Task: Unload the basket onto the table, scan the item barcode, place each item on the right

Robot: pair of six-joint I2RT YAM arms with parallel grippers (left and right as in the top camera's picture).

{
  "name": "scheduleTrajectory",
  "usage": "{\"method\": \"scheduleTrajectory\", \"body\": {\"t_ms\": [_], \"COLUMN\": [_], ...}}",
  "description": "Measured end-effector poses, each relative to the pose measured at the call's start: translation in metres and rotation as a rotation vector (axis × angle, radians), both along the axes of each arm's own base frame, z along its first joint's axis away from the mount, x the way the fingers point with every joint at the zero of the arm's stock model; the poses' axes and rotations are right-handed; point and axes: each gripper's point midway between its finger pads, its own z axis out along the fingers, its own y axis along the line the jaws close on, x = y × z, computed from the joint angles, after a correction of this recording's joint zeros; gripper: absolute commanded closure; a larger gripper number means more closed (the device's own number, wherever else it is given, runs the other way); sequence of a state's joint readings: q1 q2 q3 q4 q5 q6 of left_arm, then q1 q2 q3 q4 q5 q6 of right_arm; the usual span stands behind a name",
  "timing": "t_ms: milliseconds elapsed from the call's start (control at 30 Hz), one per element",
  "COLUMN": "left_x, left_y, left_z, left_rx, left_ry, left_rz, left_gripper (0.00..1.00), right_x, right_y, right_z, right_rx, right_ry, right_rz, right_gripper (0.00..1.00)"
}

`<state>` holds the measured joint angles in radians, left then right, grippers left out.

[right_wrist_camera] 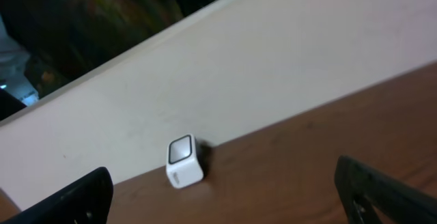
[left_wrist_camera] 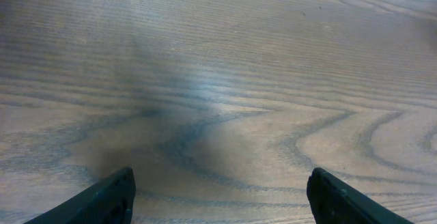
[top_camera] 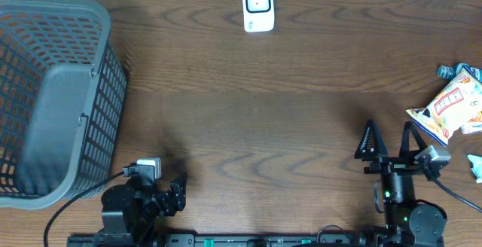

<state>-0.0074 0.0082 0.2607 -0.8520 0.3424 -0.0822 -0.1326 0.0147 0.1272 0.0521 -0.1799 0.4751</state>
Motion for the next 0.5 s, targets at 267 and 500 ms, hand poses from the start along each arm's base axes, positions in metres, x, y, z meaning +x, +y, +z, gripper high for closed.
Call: {"method": "scheduleTrajectory", "body": {"t_ms": [267,500], "left_x": [0.000,0.000], "left_y": [0.000,0.000], "left_z": [0.000,0.000], "left_rx": [0.000,0.000], "left_ry": [0.000,0.000], "left_rz": [0.000,0.000], "left_gripper": [0.19,0.19], "right_x": [0.011,0.012], "right_y": [-0.004,-0.007], "right_z": [-0.043,-0.071], "right_rx": [-0.056,-0.101], "right_ry": [0.054,0.169], "right_rz": [-0.026,-0.047], "right_gripper": [0.01,0.01]}}
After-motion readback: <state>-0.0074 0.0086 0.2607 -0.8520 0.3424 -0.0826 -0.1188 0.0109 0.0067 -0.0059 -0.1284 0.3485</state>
